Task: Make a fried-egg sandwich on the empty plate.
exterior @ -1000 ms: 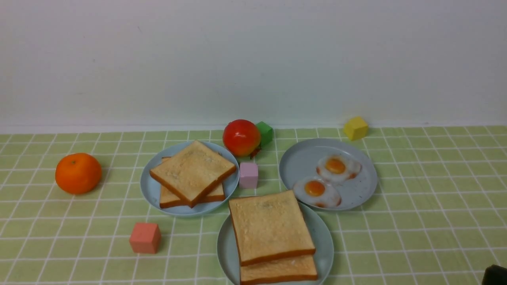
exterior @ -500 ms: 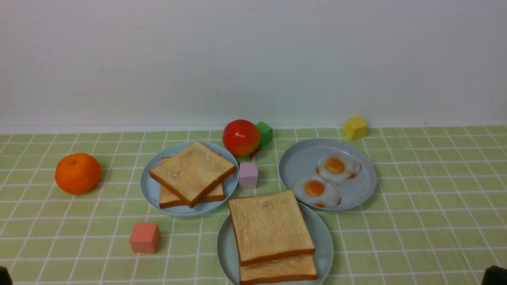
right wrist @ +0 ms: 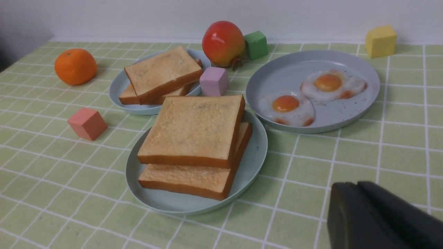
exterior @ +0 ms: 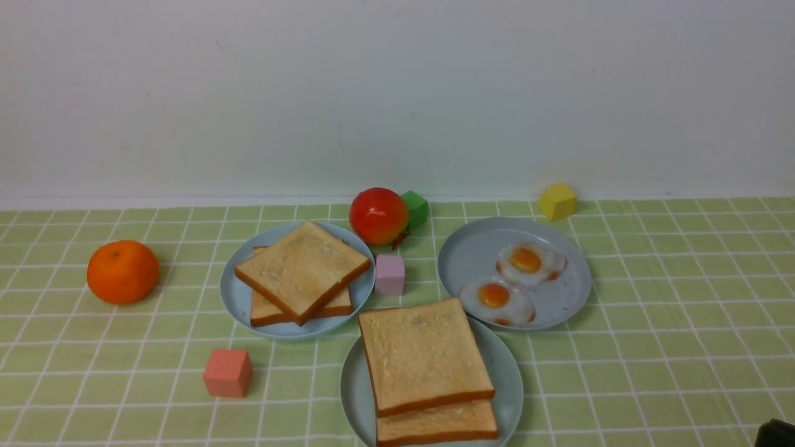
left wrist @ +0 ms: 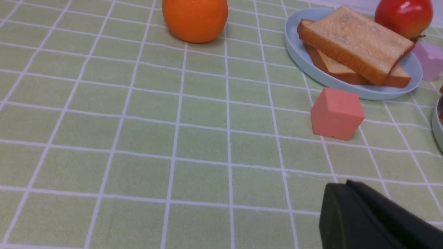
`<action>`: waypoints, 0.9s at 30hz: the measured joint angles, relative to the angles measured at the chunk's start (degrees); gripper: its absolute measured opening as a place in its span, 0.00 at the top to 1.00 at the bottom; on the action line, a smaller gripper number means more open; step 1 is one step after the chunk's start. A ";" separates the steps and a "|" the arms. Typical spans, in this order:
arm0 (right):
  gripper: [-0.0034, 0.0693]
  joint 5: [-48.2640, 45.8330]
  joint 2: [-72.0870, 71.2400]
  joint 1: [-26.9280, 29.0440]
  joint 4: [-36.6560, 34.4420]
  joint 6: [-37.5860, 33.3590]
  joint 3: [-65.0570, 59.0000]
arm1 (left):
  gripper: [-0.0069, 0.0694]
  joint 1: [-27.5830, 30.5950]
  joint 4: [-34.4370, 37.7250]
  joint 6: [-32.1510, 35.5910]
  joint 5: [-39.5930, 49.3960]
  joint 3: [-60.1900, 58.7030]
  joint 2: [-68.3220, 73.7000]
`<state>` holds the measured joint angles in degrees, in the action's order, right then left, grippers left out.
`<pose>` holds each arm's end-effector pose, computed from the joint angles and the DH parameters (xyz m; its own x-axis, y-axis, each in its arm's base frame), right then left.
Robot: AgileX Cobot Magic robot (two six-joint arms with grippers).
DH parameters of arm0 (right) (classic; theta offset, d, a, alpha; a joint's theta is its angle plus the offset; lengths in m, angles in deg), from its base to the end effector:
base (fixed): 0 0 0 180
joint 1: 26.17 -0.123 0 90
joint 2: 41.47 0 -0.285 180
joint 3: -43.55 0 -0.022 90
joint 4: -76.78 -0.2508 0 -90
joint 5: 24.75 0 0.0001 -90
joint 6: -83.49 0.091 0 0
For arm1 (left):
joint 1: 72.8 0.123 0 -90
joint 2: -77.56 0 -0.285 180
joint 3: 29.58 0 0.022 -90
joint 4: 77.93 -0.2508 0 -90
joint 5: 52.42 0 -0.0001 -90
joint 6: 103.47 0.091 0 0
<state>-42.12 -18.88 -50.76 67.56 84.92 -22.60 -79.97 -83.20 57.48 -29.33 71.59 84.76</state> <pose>0.0659 0.0350 0.2350 -0.3264 0.0458 -0.9441 -0.4059 0.8952 0.1838 0.0519 -0.0032 0.1683 -0.3360 -0.2048 -0.9193 0.0088 0.9753 -0.2205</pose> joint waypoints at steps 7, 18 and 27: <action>0.87 0.00 0.00 0.00 0.00 0.00 0.00 | 0.93 0.00 0.00 0.07 -0.18 0.00 0.00; 0.85 0.00 0.00 0.00 0.06 0.00 0.00 | 0.92 0.00 0.00 0.12 -0.18 0.00 0.00; 0.84 -1.30 -6.18 8.36 2.90 0.00 -0.45 | 0.91 0.00 -0.05 0.18 -0.23 0.00 0.00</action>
<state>-43.42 -25.06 -42.39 70.46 84.92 -23.05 -79.97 -83.26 57.66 -29.56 71.59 84.76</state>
